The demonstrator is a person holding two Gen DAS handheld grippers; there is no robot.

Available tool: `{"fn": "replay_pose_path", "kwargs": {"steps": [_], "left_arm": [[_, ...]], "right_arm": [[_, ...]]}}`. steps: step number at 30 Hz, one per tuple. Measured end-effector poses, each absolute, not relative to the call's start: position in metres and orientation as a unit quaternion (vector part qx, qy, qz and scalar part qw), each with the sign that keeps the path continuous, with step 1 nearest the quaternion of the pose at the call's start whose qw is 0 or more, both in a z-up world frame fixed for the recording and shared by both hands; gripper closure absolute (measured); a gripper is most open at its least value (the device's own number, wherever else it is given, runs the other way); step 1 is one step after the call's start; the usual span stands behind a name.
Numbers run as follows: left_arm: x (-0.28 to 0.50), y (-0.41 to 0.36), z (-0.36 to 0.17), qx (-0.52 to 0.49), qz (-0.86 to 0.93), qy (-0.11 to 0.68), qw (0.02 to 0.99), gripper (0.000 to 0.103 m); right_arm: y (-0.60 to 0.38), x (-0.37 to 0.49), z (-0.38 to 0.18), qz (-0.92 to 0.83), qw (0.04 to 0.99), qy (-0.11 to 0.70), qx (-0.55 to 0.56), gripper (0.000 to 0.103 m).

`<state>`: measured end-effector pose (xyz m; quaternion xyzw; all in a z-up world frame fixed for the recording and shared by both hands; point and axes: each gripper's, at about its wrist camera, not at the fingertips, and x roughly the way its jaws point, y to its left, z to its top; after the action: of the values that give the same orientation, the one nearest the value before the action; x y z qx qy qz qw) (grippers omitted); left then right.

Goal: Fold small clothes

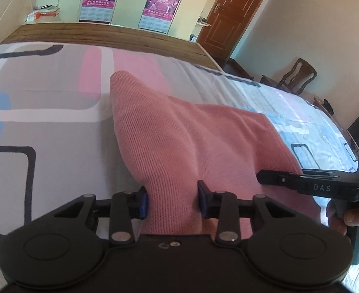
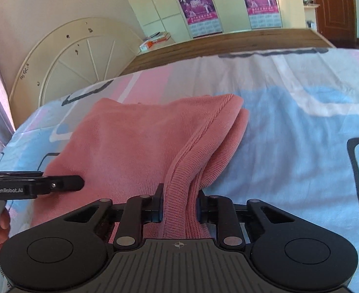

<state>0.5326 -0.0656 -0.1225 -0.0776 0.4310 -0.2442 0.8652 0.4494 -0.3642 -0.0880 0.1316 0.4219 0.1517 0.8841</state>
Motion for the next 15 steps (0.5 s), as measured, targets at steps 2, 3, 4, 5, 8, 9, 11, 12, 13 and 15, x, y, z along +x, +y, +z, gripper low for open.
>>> {"fn": "replay_pose_path", "kwargs": {"steps": [2, 3, 4, 5, 8, 9, 11, 12, 13, 15], "left_arm": [[0.531, -0.064, -0.118, -0.07, -0.25, 0.425, 0.867, 0.069], [0.53, -0.061, -0.113, -0.069, -0.253, 0.422, 0.868, 0.07], [0.529, -0.06, -0.111, -0.068, -0.256, 0.42, 0.868, 0.07], [0.528, -0.059, -0.106, -0.067, -0.258, 0.417, 0.869, 0.07], [0.522, -0.054, -0.096, -0.061, -0.262, 0.405, 0.874, 0.07], [0.52, -0.049, -0.092, -0.062, -0.265, 0.402, 0.875, 0.07], [0.518, -0.039, -0.085, -0.064, -0.268, 0.395, 0.876, 0.07], [0.517, -0.032, -0.082, -0.065, -0.27, 0.393, 0.877, 0.07], [0.515, -0.028, -0.078, -0.066, -0.271, 0.39, 0.877, 0.07], [0.513, -0.014, -0.072, -0.066, -0.271, 0.384, 0.88, 0.07]], "right_arm": [[-0.36, 0.449, -0.084, 0.147, 0.888, 0.417, 0.129, 0.081], [-0.358, 0.448, -0.08, 0.146, 0.89, 0.414, 0.128, 0.081], [-0.356, 0.447, -0.075, 0.145, 0.892, 0.41, 0.126, 0.081], [-0.354, 0.445, -0.071, 0.145, 0.893, 0.407, 0.123, 0.082], [-0.343, 0.438, -0.057, 0.147, 0.898, 0.399, 0.113, 0.082], [-0.338, 0.437, -0.053, 0.147, 0.899, 0.397, 0.109, 0.082], [-0.327, 0.436, -0.043, 0.147, 0.902, 0.392, 0.1, 0.082], [-0.322, 0.435, -0.038, 0.146, 0.904, 0.389, 0.099, 0.082], [-0.316, 0.433, -0.033, 0.146, 0.905, 0.386, 0.099, 0.082], [-0.303, 0.431, -0.024, 0.148, 0.909, 0.378, 0.095, 0.082]]}}
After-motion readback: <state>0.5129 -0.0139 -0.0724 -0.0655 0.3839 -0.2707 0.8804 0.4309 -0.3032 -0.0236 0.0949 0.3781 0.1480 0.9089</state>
